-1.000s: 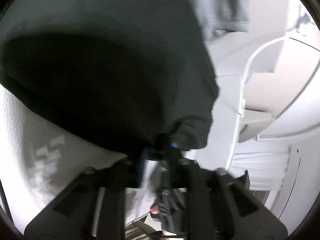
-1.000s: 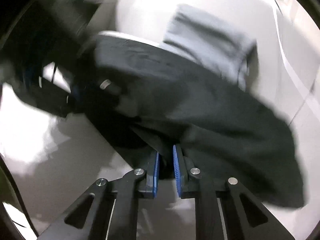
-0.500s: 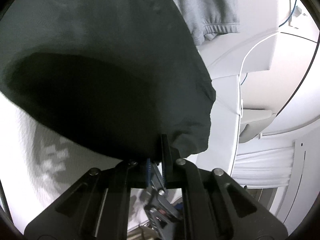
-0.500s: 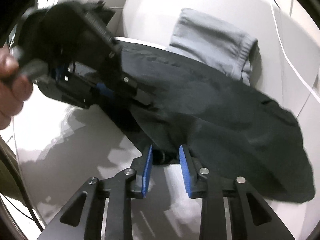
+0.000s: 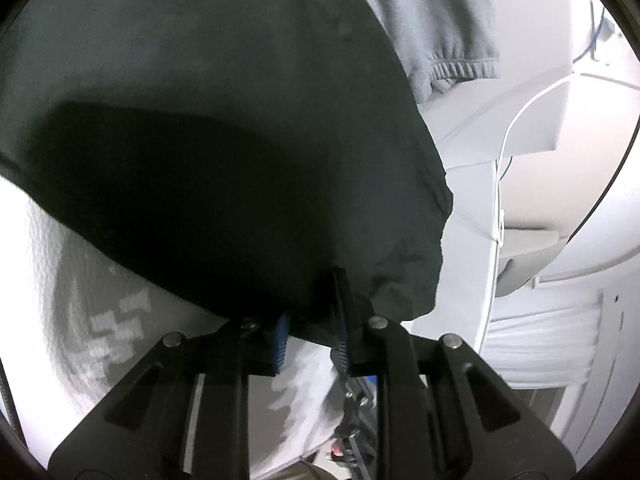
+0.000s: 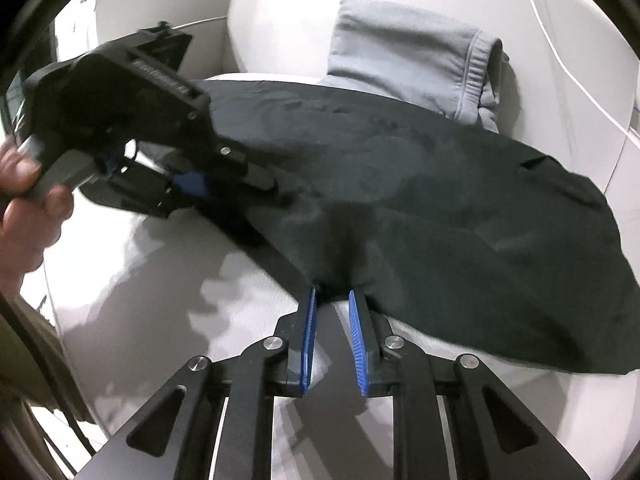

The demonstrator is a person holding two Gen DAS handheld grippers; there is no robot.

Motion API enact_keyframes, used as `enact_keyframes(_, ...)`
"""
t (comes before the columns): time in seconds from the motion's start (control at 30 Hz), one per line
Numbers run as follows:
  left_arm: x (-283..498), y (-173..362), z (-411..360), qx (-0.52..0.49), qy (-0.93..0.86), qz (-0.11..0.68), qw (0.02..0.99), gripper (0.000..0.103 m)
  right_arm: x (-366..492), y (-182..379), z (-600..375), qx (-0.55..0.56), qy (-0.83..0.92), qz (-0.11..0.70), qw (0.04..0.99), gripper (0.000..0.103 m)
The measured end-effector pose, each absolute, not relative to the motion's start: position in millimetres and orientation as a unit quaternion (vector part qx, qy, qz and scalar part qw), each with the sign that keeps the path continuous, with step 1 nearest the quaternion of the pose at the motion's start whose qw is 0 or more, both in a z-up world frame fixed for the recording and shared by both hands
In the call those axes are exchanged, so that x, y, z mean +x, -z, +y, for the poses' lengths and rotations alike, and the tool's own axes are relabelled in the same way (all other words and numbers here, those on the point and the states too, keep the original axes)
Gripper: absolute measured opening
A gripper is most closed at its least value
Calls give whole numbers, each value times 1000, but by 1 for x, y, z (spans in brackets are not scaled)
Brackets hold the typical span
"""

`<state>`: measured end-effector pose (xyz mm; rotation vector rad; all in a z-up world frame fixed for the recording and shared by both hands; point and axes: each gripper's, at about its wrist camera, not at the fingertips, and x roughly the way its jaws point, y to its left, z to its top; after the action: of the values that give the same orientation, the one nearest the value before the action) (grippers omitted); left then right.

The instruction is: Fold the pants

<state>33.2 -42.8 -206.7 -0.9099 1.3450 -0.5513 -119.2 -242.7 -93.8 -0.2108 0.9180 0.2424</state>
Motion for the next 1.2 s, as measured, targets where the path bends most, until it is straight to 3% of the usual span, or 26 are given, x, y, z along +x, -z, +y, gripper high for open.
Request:
enact_keyframes(0.23, 32, 206, -43, -405, 243, 599, 646, 17, -131, 97, -184, -314, -93, 345, 879, 24)
enact_keyframes(0.4, 31, 206, -45, -406, 241, 601, 645, 17, -112, 110, -171, -349, -67, 344, 869, 51)
enact_keyframes(0.47, 31, 207, -46, -404, 244, 603, 643, 17, -107, 112, -175, -320, -76, 358, 874, 51)
enact_keyframes(0.6, 34, 201, -48, -394, 252, 595, 654, 5, -92, 101, -210, -179, -109, 411, 887, 22)
enact_keyframes(0.63, 34, 199, -47, -396, 254, 592, 655, 5, -92, 100, -217, -157, -110, 417, 888, 20)
enact_keyframes(0.9, 31, 203, -43, -357, 231, 609, 669, 2, -96, 103, -244, -69, -116, 449, 883, 19)
enact_keyframes(1.2, 26, 198, -45, -340, 223, 609, 681, 2, -106, 106, -247, -57, -121, 449, 883, 19)
